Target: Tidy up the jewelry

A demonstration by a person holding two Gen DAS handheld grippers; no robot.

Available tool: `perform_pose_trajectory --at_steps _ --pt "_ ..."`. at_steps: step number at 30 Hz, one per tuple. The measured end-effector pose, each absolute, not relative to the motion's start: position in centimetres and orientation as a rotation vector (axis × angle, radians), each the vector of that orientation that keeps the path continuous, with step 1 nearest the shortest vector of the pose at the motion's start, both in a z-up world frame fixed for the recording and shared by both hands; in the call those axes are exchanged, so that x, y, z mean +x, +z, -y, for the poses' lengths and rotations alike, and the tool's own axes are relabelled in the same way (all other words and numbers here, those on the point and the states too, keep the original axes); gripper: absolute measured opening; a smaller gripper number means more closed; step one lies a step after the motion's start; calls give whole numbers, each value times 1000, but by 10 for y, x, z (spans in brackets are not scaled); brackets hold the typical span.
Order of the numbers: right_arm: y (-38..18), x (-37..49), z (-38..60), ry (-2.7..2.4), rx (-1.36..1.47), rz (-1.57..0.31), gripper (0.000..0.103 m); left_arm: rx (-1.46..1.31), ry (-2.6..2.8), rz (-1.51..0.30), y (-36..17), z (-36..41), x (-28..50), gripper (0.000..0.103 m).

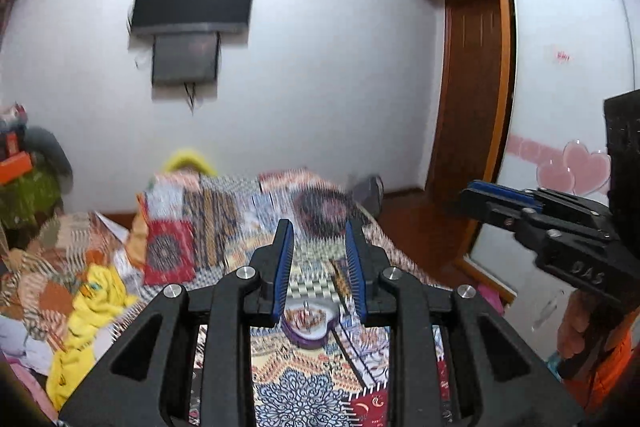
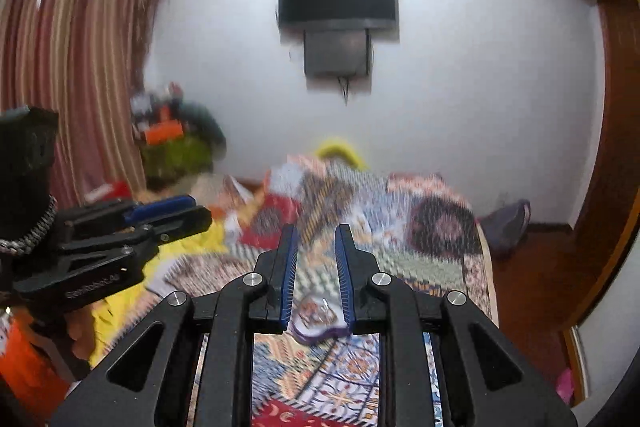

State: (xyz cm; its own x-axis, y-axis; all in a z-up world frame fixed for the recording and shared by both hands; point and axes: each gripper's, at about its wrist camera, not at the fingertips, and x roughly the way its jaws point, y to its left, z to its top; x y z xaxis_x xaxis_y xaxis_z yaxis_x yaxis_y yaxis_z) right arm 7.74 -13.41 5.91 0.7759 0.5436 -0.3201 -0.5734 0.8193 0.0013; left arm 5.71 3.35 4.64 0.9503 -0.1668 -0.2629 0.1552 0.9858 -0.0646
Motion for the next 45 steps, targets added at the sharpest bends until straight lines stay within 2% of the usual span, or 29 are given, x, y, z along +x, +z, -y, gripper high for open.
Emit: perform_pose_trajectory --at_steps 2,5,7,10,12,13,15,17,20,45 --pt "71 57 140 609 -78 -251 17 -45 -155 -233 53 -32 42 28" --pt "83 31 146 603 -54 -170 17 -26 -125 -156 60 -28 16 40" --pt "88 17 149 588 -42 -125 18 -5 -103 -104 61 -25 2 64" --pt "89 3 148 539 -41 -72 40 1 -68 -69 59 -21 -11 83" --pt "87 -4 148 499 -36 -40 62 -5 -63 -70 58 -20 -16 88" --pt "85 -7 147 488 -32 -34 65 -11 -56 -72 57 -21 -17 89" --pt "83 -11 147 470 -23 -34 79 -20 -31 -77 56 -20 -20 92" --pt "81 -11 146 433 -15 -35 88 -25 -7 -80 53 -21 -20 94" --pt "79 -15 145 398 -21 -36 95 -28 22 -92 49 -20 -21 95" --pt "69 -18 156 408 -28 -103 95 -8 29 -112 39 -17 -26 95"
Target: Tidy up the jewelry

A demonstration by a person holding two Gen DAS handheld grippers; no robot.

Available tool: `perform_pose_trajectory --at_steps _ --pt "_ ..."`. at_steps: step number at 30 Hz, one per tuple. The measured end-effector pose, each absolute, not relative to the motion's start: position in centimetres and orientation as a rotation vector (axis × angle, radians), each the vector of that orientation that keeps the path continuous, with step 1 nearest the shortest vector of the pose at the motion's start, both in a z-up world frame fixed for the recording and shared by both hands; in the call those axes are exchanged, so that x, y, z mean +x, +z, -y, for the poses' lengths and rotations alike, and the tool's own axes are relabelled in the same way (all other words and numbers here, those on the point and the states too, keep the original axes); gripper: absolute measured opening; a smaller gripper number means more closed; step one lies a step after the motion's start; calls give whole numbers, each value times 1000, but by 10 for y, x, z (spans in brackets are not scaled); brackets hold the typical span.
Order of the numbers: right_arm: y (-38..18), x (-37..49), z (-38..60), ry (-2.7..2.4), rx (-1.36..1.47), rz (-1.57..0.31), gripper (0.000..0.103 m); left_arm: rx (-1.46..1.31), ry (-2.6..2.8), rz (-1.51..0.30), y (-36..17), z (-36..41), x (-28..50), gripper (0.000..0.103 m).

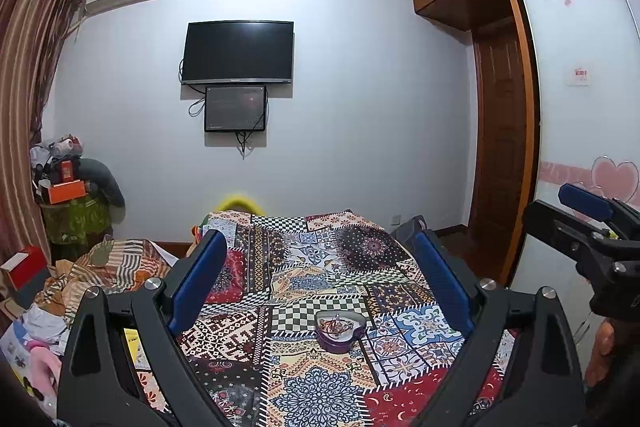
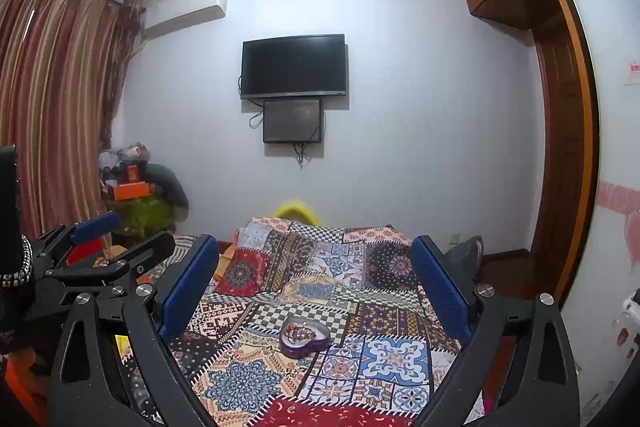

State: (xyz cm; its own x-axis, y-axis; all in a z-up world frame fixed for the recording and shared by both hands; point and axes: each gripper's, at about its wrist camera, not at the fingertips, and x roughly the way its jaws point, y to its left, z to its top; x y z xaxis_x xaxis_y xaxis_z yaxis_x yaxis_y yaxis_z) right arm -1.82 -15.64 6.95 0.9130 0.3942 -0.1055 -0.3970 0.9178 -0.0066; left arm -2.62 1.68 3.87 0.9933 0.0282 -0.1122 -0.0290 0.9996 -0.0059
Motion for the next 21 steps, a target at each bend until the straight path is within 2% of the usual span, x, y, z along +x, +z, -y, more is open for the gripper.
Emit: perform_pose_trajectory --at_steps 21 --pt "68 -15 159 411 -27 -131 95 -6 27 -121 38 -18 -23 98"
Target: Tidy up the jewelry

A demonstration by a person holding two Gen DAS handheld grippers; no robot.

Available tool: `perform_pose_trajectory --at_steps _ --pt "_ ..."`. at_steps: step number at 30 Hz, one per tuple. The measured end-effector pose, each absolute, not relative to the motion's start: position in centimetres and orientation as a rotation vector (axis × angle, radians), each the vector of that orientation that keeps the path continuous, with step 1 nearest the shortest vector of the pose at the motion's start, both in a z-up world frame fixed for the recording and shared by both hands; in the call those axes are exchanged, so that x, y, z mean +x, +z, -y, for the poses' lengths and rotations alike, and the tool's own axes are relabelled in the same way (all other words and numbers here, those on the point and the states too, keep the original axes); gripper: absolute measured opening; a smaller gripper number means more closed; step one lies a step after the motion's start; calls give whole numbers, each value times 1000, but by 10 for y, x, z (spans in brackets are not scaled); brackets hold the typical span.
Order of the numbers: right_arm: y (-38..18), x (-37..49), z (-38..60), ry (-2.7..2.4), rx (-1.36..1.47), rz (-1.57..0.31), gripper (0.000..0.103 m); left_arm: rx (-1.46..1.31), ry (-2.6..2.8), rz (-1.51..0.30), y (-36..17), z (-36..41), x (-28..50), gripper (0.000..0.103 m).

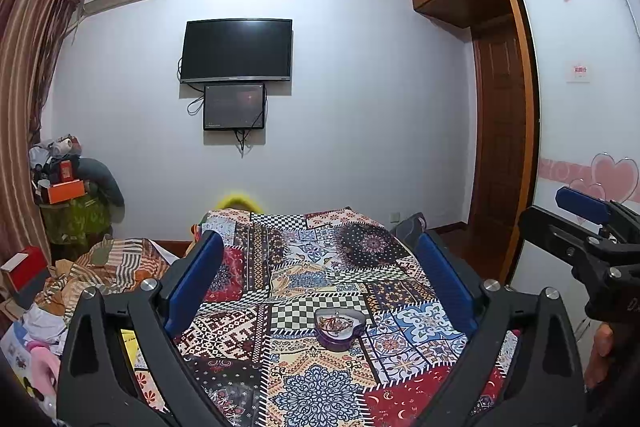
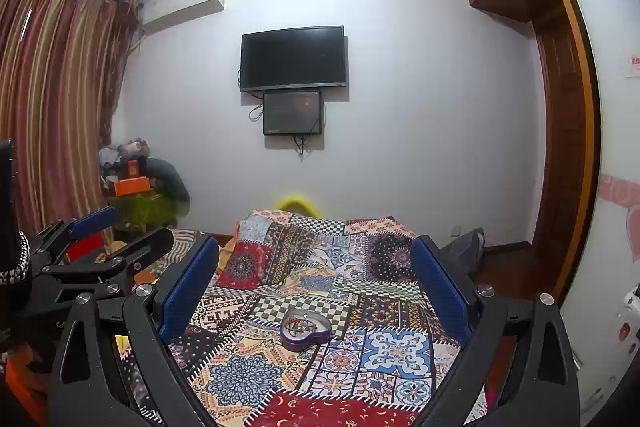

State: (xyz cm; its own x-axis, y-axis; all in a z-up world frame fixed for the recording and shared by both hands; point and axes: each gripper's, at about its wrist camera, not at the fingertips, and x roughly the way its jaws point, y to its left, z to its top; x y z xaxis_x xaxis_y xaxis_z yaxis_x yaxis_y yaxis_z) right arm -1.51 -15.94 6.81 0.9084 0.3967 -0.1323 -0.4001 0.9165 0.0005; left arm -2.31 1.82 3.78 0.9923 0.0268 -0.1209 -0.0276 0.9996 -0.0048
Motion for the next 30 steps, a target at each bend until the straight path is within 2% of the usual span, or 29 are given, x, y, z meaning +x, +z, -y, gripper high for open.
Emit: perform_pose_trajectory --at_steps 30 --pt "65 -12 158 417 -18 -140 95 -43 21 -152 31 -23 -13 100"
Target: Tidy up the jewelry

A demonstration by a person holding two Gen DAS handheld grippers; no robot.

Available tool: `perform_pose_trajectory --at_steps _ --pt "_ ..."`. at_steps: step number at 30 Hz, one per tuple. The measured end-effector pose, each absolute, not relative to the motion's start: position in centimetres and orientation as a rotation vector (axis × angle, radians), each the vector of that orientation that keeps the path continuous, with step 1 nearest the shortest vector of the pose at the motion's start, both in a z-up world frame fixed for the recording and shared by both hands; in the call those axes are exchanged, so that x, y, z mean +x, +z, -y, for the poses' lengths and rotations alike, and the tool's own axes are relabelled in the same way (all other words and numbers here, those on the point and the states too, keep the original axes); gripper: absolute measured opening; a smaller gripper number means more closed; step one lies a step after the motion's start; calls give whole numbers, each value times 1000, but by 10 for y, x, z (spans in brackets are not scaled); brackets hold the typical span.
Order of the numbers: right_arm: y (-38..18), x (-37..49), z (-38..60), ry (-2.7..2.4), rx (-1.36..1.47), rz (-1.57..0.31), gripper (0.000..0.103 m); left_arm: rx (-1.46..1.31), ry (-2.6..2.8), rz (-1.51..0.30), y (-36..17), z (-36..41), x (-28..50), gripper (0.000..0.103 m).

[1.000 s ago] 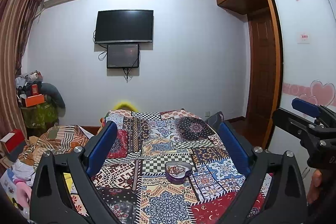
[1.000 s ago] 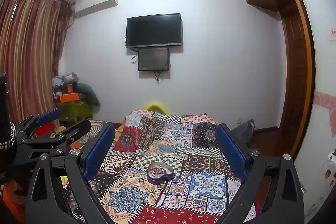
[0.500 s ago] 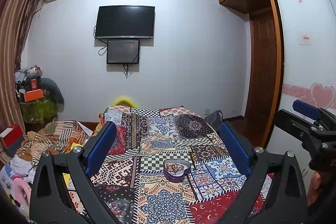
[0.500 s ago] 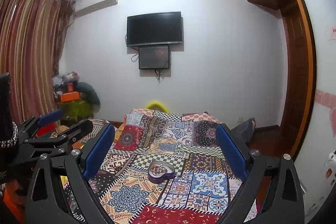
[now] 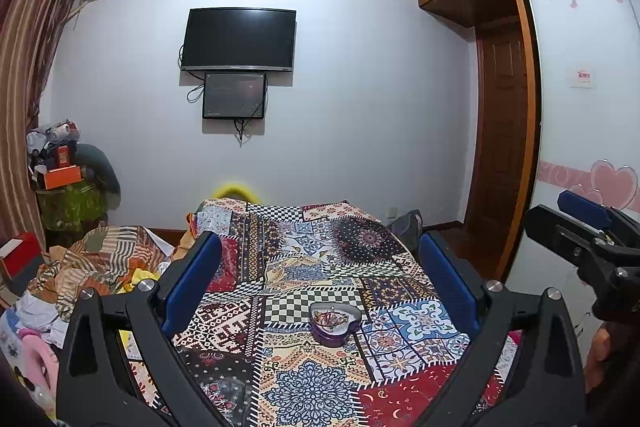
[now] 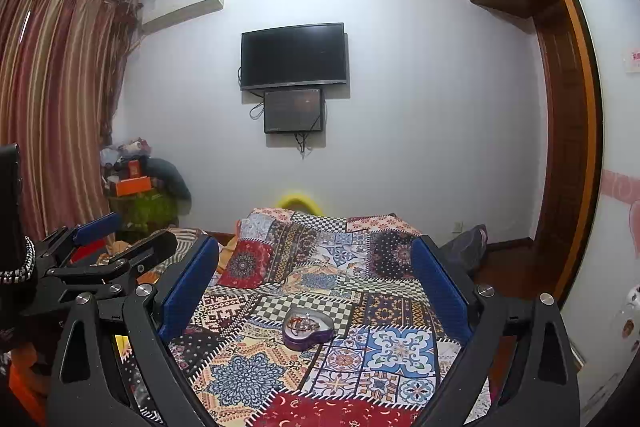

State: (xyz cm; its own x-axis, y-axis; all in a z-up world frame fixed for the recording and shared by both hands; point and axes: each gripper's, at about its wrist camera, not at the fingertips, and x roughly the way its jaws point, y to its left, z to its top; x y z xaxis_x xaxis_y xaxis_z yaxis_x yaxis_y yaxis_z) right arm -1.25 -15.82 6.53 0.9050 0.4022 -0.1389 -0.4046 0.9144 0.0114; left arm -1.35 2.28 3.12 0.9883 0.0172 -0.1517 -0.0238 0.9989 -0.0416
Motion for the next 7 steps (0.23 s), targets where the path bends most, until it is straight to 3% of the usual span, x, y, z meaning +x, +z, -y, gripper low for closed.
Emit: perform_pose_trajectory --at_steps 7 --pt "64 -8 160 420 -6 -145 95 -37 18 -168 28 -22 -11 100"
